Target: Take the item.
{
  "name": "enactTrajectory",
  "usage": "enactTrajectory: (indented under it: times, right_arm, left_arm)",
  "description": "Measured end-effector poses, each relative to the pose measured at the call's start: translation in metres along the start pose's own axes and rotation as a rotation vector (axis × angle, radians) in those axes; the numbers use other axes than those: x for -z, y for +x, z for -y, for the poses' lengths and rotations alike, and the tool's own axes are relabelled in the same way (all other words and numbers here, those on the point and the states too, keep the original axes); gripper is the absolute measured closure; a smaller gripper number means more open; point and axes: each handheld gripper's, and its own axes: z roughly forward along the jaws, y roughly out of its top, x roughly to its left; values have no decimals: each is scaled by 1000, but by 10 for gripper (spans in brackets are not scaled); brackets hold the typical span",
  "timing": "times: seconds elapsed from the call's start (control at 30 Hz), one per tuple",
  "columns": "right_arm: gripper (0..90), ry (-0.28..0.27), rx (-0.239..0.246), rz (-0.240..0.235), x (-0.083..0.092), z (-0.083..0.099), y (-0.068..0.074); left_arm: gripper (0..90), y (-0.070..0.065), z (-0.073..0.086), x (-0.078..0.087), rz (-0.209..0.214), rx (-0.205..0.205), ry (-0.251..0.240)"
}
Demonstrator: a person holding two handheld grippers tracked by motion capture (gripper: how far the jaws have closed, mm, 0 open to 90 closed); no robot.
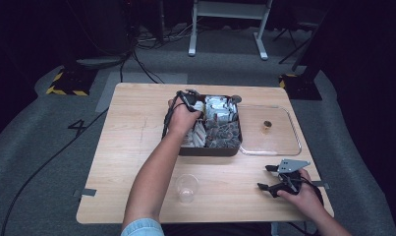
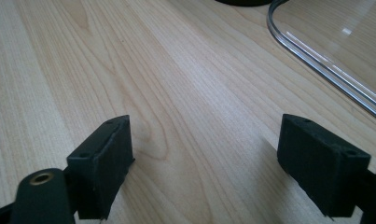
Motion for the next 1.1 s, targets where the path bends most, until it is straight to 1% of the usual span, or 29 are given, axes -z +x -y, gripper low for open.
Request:
enactTrajectory:
  times: [0.07,0.1,0.17,0.23,0.3,0.37,0.4,0.47,0.5,0.53,0.63,0.7,0.73,0.77,0.8,0.83,0.87,0.9,0.93,1.1]
  right_arm:
    - [184,1,2,1,0,0,0]
    - [184,1,2,1,0,0,0]
    - [184,1,2,1,0,0,0]
    - [185,0,2,1,0,0,0]
    - [186,-1,4,2,0,0,0]
    - [187,-1,4,2,0,0,0]
    - [186,-1,4,2,0,0,0]
    - [186,-1,4,2,0,0,0]
    - [186,-1,4,2,0,0,0]
    - [186,0,2,1,0,0,0]
    - [186,0,2,1,0,0,0]
    - [186,0,2,1,0,0,0]
    - [186,0,2,1,0,0,0]
    - [186,-1,4,2,0,0,0]
    - [186,-1,4,2,0,0,0]
    - [186,-1,4,2,0,0,0]
    - [186,-1,4,2,0,0,0]
    - [186,0,2,1,0,0,0]
    - [186,0,2,1,0,0,0]
    - [187,-1,4,2,0,0,0]
  left_arm:
    - [442,2,0,-4,1,14,18]
    - [442,4,0,-5,3,15,31]
    - [446,4,1,-8,10,23,41]
    - [448,2,1,-9,20,25,55]
    - [449,0,1,-10,23,17,65]
    - [453,-1,0,-11,22,16,65]
    - [460,-1,-1,-11,22,23,75]
    - [485,-1,-1,-12,23,27,75]
    - [485,0,-1,-12,21,30,84]
    - [508,1,-1,-14,16,33,87]
    - [533,2,0,-15,15,40,94]
    - [574,3,0,-16,12,32,100]
    - [574,3,0,-17,6,27,106]
    - [602,2,0,-17,4,27,111]
    - [675,1,0,-16,5,24,120]
    - [695,1,-1,-16,3,11,121]
    - [726,1,-1,-16,3,11,121]
    - [726,0,-1,-16,1,7,124]
    - [783,-1,-1,-16,1,2,133]
    - [863,-4,-2,-15,12,-10,133]
